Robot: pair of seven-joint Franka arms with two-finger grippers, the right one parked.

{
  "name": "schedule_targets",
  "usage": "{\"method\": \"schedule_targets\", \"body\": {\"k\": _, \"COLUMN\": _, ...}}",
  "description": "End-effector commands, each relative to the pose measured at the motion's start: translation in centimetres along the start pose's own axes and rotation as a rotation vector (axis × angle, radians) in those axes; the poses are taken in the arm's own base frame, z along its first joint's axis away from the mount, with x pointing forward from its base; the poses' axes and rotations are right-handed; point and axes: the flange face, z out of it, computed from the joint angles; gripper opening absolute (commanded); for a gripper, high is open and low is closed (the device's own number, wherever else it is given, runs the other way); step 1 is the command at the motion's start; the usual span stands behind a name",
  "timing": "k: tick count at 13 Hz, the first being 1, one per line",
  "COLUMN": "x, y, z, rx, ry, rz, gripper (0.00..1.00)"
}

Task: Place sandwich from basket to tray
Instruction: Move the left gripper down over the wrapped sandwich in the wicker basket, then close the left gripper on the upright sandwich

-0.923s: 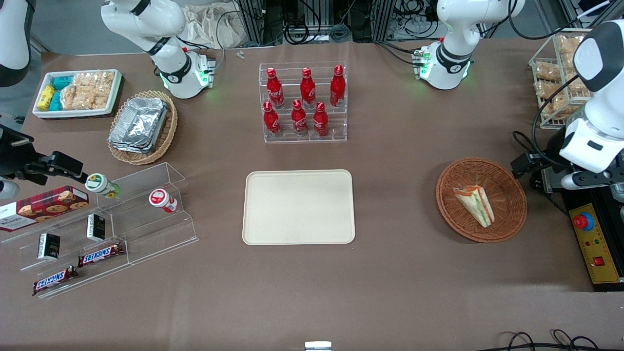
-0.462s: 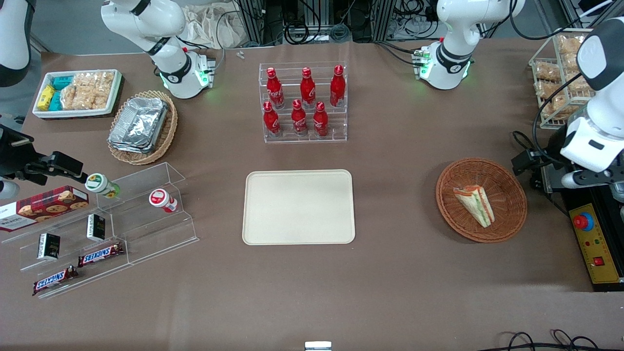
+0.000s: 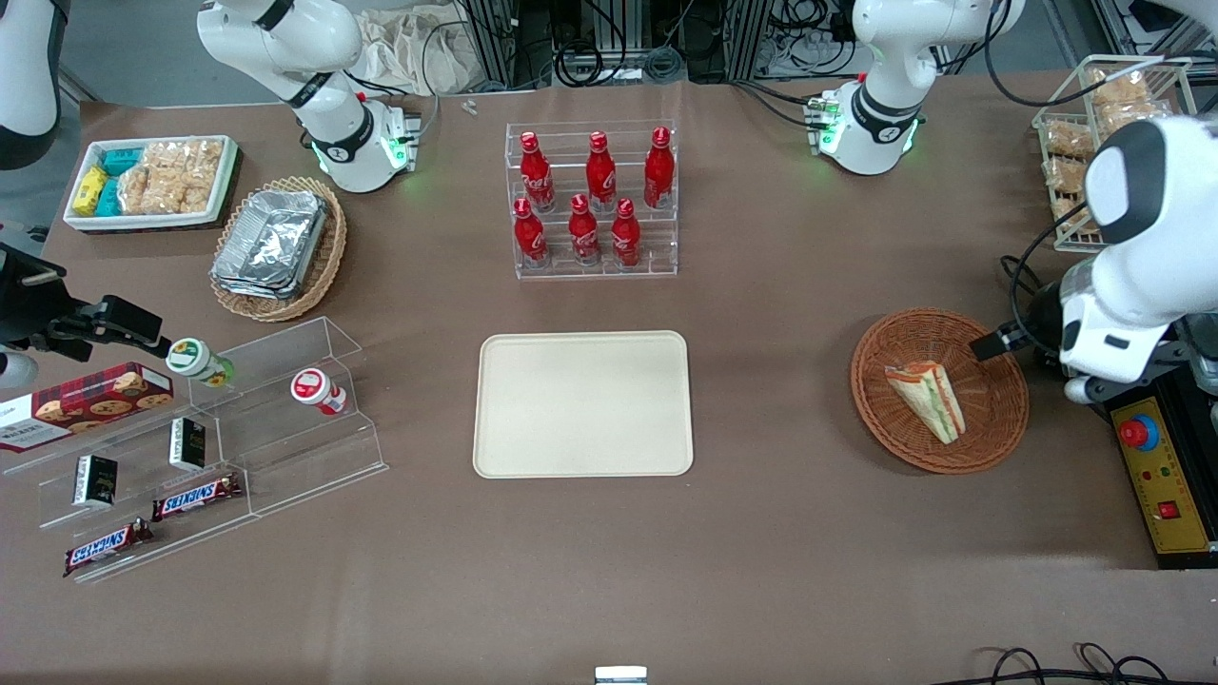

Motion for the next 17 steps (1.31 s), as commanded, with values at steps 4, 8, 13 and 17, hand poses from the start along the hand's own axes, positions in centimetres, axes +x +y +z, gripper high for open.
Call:
{"method": "schedule_targets", "body": {"k": 4, "x": 0.3, "y": 0.1, "z": 9.2, "rx": -0.014, "ry": 0.031, "rz": -0.165, "gripper": 1.0}}
{"method": "schedule_targets", "body": {"k": 8, "x": 1.3, "y": 0.1, "z": 15.5, "rx": -0.025, "ry": 0.035, "rz": -0.196, "gripper": 1.0}}
{"method": "schedule_targets", "body": {"k": 13, "x": 0.8, "y": -1.4, "z": 20.1, "rx": -0.049, "ry": 0.066, "rz": -0.22, "gripper": 0.97}}
{"method": "schedule_targets", "body": {"k": 17, "x": 1.2, "y": -1.0, "z": 18.1, "rx": -0.04, "ry": 0.057, "rz": -0.246, "gripper": 0.02}}
